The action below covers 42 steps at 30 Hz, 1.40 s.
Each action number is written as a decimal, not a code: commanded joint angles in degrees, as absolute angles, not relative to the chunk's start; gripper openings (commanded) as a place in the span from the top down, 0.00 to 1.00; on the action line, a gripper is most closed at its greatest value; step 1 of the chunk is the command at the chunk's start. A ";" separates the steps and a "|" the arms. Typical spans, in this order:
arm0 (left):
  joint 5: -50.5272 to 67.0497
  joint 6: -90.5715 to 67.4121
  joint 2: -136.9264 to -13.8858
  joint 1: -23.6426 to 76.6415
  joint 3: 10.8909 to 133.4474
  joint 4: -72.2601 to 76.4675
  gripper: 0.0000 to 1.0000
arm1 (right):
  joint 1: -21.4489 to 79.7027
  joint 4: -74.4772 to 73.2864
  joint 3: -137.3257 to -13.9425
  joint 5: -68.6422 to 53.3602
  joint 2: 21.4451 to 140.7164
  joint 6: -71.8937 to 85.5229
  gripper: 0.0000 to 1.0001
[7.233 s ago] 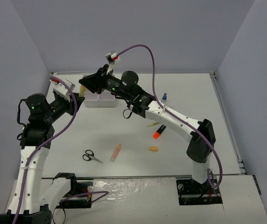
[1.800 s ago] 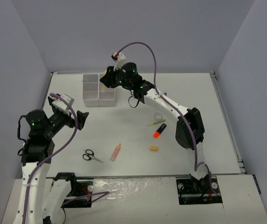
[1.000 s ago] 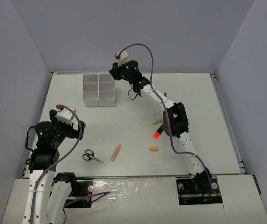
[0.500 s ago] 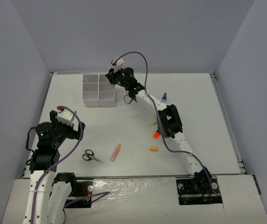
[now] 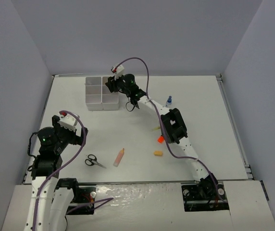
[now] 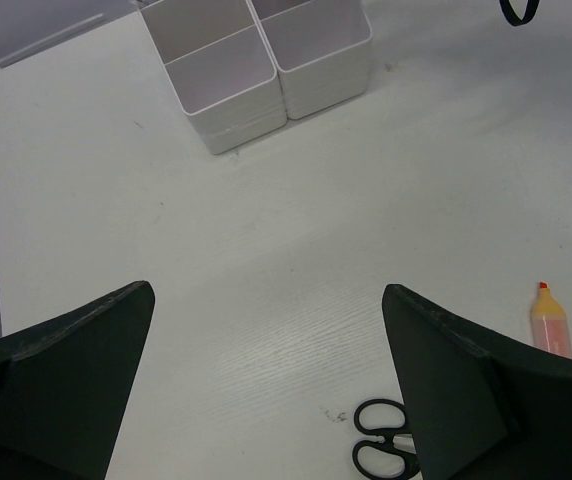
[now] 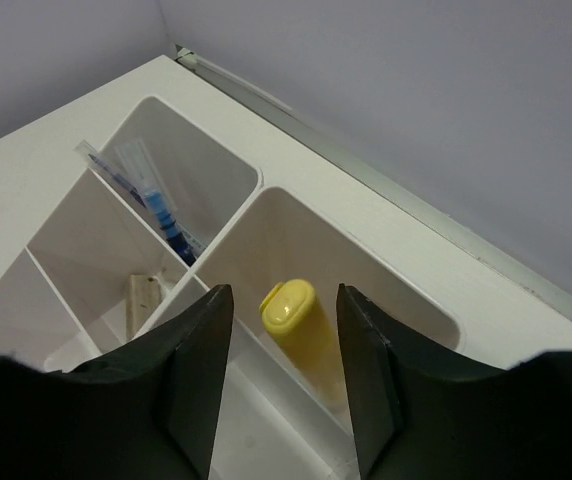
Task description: Sort the stationery into containers
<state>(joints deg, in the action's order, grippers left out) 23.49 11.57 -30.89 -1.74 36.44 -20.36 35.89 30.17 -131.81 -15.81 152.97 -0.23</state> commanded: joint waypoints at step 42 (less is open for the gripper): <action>22.06 17.91 -62.15 20.03 71.95 -61.63 0.26 | 34.72 -9.00 -65.29 8.36 74.60 26.54 0.28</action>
<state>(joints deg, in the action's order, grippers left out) 25.63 19.89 -61.84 8.91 74.01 -61.47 34.85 -2.99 -67.51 2.27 78.82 20.13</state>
